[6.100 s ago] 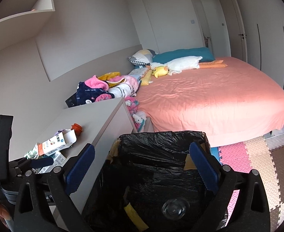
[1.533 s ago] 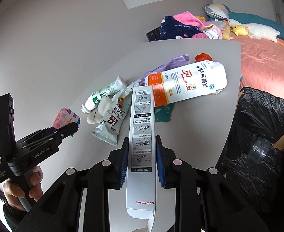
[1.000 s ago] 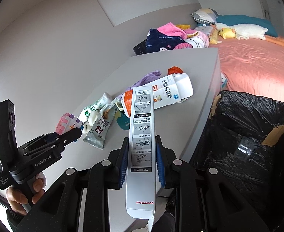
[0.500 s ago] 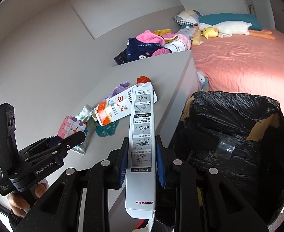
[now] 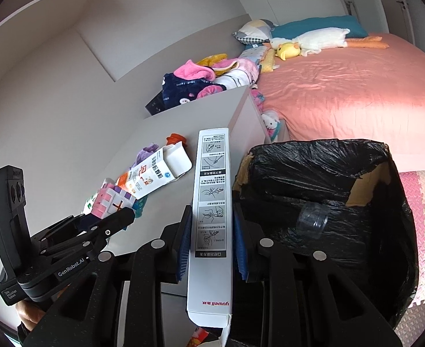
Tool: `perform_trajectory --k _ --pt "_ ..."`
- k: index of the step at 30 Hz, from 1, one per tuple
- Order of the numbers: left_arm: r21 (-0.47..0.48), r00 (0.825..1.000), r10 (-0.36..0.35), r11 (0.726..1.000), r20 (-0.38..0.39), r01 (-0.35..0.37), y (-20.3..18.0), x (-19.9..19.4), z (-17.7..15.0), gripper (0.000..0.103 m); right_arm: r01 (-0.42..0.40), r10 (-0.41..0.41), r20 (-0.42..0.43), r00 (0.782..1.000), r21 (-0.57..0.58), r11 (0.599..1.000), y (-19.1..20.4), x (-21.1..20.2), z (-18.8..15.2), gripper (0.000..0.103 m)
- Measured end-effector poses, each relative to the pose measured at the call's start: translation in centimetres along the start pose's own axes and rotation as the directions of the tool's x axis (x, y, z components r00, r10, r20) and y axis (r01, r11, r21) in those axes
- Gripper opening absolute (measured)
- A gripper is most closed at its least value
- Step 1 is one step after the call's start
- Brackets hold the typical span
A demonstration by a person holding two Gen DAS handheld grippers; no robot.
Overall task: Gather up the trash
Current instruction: 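Carry the pink block and white carton over the bin, then open both grippers to drop the block and carton into the bin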
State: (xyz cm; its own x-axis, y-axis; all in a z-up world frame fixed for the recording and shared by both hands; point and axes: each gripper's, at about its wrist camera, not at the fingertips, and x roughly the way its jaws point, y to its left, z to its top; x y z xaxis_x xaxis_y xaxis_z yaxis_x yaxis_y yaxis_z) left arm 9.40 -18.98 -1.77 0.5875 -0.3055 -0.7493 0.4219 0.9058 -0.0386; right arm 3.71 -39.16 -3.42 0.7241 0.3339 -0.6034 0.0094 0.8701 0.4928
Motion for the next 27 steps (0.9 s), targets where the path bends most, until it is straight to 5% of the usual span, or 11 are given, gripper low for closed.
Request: perform_trajectory --k 9,14,16,17,27 --pt "0.058 0.996 -0.084 0.995 -0.032 0.085 -3.5 1.7 0.6 0.04 0.051 -0.053 0.035 0.998 0.049 0.997 -3.2 -1.5 0.9 0.028" --pt "0.066 0.98 -0.186 0.979 -0.07 0.191 -4.6 2.5 0.7 0.042 0.116 -0.118 0.051 0.992 0.046 0.992 -4.2 -2.3 1.4 0.036" --pt "0.079 0.965 -0.238 0.966 -0.112 0.247 -5.3 2.9 0.5 0.084 0.16 -0.165 0.097 0.981 0.06 0.985 -4.5 -3.1 1.5 0.083" --pt "0.094 0.966 -0.236 0.965 -0.107 0.246 -5.6 2.9 0.3 0.097 0.178 -0.184 0.118 0.976 0.062 0.982 -4.7 -3.5 1.6 0.084" --pt "0.108 0.966 -0.239 0.963 -0.095 0.249 -4.5 2.5 -0.2 0.097 0.184 -0.193 0.132 0.972 0.078 0.98 -5.1 -3.5 1.9 0.084"
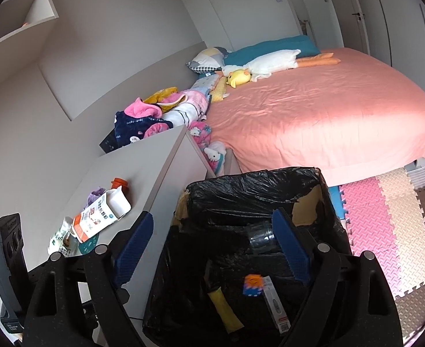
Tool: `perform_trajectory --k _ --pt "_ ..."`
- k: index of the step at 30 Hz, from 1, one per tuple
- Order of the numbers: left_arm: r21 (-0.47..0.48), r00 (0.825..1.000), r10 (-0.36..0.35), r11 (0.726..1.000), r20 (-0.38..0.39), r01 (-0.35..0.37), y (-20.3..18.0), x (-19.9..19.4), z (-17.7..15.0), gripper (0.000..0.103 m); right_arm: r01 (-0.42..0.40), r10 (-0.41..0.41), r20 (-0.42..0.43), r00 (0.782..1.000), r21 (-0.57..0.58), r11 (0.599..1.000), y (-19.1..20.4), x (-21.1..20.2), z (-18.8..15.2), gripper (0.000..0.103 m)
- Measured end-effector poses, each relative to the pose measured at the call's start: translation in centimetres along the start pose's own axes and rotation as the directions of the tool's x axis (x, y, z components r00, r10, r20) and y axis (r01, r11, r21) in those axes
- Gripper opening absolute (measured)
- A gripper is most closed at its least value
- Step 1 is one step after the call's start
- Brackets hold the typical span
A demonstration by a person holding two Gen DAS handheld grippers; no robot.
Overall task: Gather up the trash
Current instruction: 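Open both grippers to drop the block and carton into the bin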
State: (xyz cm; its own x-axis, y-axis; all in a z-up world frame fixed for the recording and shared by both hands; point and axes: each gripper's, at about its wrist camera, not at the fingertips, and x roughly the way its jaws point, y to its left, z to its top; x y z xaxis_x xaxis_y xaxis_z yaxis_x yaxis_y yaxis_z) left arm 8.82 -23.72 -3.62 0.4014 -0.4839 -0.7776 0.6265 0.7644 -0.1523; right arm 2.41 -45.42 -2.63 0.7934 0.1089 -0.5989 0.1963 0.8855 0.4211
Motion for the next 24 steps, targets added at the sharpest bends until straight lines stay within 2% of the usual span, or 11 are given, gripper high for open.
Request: perform_trajectory --k 14,24 --pt "-0.112 0.993 0.114 0.988 0.033 -0.11 5.7 -3.3 -2.4 0.097 -0.08 0.074 -0.068 0.995 -0.092 0.993 5.3 2.7 -2.0 0.084" --pt "-0.166 0.985 0.166 0.973 0.04 -0.158 9.2 -4.8 -3.6 0.097 -0.128 0.111 -0.114 0.987 -0.155 0.98 8.6 4.6 -3.0 0.084"
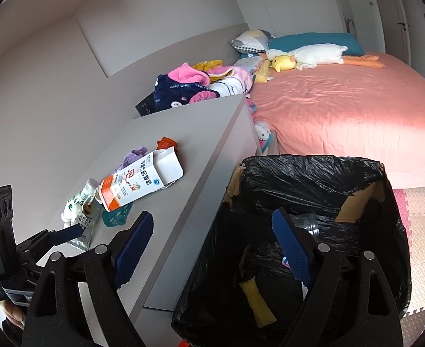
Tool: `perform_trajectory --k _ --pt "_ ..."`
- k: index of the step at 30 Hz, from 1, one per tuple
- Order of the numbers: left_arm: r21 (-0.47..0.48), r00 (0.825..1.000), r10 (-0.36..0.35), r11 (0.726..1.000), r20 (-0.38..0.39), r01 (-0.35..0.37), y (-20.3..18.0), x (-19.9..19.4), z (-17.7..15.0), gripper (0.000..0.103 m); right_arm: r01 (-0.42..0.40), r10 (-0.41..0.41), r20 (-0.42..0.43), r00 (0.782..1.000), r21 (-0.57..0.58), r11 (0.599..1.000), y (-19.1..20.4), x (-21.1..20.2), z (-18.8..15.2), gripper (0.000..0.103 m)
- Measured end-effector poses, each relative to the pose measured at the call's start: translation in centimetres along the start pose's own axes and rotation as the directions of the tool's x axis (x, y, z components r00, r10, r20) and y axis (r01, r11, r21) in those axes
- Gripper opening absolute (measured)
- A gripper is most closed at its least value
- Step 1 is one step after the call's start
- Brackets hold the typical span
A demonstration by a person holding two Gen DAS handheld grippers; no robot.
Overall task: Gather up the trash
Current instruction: 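Open both grippers to drop the block and carton into the bin, then grasp the white-orange medicine box with the right gripper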
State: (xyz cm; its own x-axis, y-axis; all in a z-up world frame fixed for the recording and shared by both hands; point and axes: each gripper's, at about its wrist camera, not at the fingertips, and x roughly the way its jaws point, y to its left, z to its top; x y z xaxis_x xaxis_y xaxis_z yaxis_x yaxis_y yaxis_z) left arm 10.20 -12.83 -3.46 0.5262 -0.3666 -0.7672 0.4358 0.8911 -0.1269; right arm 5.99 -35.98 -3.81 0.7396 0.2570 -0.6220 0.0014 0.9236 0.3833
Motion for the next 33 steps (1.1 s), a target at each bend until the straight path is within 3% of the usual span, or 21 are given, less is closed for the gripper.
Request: perform_trajectory --k 18,26,33 --pt "-0.07 0.996 0.085 0.994 -0.003 -0.085 5.6 -0.2 -0.2 0.097 -0.153 0.147 -0.064 0.987 -0.104 0.983 3.3 4.9 0.8 0.084" --pt "-0.132 0.992 0.123 0.984 0.007 -0.121 8.1 0.3 0.4 0.097 -0.252 0.237 -0.104 0.966 -0.16 0.955 4.4 7.5 2.0 0.084" --pt "-0.178 0.987 0.154 0.971 -0.04 -0.159 10.1 1.6 -0.1 0.083 -0.303 0.279 -0.139 0.95 -0.204 0.931 5.4 9.5 2.7 0.084"
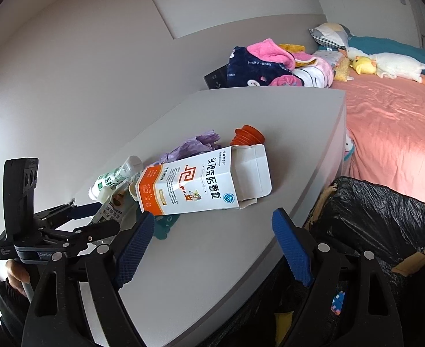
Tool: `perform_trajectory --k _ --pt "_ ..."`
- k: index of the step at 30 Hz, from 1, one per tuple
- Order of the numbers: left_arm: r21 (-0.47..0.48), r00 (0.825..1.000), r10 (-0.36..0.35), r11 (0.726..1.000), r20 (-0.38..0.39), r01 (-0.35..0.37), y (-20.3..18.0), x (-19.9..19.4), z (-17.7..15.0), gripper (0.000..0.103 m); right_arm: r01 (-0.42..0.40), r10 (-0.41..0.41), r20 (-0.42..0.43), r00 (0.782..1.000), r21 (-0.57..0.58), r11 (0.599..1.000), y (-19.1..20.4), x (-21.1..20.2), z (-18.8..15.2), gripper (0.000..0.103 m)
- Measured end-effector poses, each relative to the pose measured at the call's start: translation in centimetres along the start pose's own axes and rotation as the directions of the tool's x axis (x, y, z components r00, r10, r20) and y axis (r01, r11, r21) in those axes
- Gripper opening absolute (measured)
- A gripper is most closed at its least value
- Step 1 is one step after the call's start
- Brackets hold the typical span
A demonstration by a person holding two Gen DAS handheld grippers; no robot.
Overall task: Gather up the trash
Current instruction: 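Grasp the white-orange medicine box with the right gripper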
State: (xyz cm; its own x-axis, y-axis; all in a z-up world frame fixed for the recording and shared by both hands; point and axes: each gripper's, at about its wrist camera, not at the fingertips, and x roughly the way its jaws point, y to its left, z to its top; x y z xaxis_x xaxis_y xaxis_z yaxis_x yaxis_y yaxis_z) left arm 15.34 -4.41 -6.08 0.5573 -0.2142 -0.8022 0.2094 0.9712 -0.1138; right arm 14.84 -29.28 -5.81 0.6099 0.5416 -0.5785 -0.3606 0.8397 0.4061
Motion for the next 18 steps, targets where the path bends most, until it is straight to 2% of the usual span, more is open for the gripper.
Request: perform_trajectory --k 6,7,9,11,18 --pt "-0.026 1.0 0.009 1.0 -0.008 -0.009 0.7 0.7 -0.1 0.08 -0.025 0.025 -0.008 1.0 -0.029 0.999 0.0 1.4 0.9 0.083" --pt "-0.028 1.0 0.012 1.0 -0.006 -0.012 0.7 0.7 -0.1 0.08 -0.031 0.03 -0.01 0.999 -0.033 0.999 0.0 1.6 1.0 0.081" --pt "-0.038 1.0 0.005 0.999 -0.005 -0.006 0.9 0.8 0.0 0.072 -0.043 0.042 -0.013 0.999 -0.036 0.998 -0.2 2.0 1.2 0.08" --pt "-0.056 1.0 -0.003 0.998 -0.01 0.003 1.2 1.0 0.1 0.067 -0.064 0.063 -0.016 0.998 -0.038 0.997 -0.4 2.5 1.5 0.074" --pt "-0.067 1.0 -0.001 0.998 -0.031 -0.001 1.7 1.5 -0.1 0.061 -0.114 0.113 -0.016 0.993 -0.092 0.989 -0.4 3.6 2.1 0.065"
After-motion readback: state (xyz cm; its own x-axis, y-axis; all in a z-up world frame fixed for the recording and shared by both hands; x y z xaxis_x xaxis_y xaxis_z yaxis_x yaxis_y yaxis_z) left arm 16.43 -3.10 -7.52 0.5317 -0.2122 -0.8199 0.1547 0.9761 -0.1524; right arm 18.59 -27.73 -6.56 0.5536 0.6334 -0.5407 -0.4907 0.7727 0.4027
